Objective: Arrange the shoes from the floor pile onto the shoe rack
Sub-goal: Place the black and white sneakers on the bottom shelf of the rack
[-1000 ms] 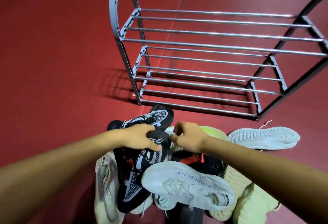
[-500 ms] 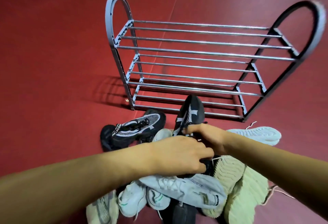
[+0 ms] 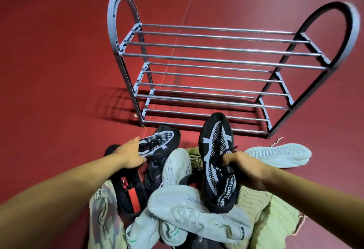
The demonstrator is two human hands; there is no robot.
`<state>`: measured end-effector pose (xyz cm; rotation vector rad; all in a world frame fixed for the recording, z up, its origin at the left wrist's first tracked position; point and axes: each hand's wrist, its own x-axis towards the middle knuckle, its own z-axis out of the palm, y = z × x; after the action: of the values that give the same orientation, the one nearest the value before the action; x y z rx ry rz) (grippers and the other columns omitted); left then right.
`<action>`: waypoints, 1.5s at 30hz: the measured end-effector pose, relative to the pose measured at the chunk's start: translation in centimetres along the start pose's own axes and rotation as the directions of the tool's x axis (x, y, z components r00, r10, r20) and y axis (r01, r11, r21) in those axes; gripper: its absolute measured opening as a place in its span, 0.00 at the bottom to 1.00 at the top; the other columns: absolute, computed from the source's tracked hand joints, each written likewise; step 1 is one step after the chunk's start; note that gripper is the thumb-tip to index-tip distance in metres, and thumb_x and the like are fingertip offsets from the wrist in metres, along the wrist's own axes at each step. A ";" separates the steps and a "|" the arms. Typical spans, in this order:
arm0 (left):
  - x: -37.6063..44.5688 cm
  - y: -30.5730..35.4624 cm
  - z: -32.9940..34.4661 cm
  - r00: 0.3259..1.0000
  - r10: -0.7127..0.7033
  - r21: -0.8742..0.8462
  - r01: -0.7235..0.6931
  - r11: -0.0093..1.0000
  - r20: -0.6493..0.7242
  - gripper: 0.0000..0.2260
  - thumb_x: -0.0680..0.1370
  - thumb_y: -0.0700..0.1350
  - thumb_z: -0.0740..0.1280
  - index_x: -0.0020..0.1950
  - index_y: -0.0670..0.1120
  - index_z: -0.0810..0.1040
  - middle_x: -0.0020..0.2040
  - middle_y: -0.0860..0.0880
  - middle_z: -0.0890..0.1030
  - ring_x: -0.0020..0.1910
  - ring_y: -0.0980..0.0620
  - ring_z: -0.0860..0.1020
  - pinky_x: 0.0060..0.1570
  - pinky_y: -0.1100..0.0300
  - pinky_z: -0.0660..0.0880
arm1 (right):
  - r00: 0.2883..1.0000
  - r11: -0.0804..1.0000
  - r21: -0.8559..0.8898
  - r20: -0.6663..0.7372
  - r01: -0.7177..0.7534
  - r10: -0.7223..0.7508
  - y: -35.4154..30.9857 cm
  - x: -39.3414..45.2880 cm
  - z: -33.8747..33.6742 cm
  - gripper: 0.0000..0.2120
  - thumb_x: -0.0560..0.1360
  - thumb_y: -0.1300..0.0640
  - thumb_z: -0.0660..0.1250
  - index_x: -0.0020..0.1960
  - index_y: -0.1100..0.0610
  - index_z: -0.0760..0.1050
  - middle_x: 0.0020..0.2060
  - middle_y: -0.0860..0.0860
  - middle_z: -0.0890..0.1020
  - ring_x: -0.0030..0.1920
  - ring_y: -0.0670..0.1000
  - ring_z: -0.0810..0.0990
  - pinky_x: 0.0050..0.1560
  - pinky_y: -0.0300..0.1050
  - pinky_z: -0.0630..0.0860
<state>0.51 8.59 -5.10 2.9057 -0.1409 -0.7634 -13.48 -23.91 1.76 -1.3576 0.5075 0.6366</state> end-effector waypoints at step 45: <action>-10.8 9.6 1.8 0.880 0.076 -0.870 0.444 0.213 0.468 0.15 0.79 0.50 0.68 0.61 0.42 0.83 0.53 0.42 0.87 0.55 0.44 0.84 0.51 0.55 0.81 | 0.894 0.857 -0.512 -0.408 -0.057 -0.184 -0.4 3.0 5.2 0.27 0.76 0.34 0.64 0.48 0.60 0.79 0.44 0.57 0.84 0.46 0.58 0.82 0.51 0.51 0.78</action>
<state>-10.33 0.28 -0.01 1.4673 0.5209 -0.9973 -11.19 -18.47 0.86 -2.0496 0.6830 0.4093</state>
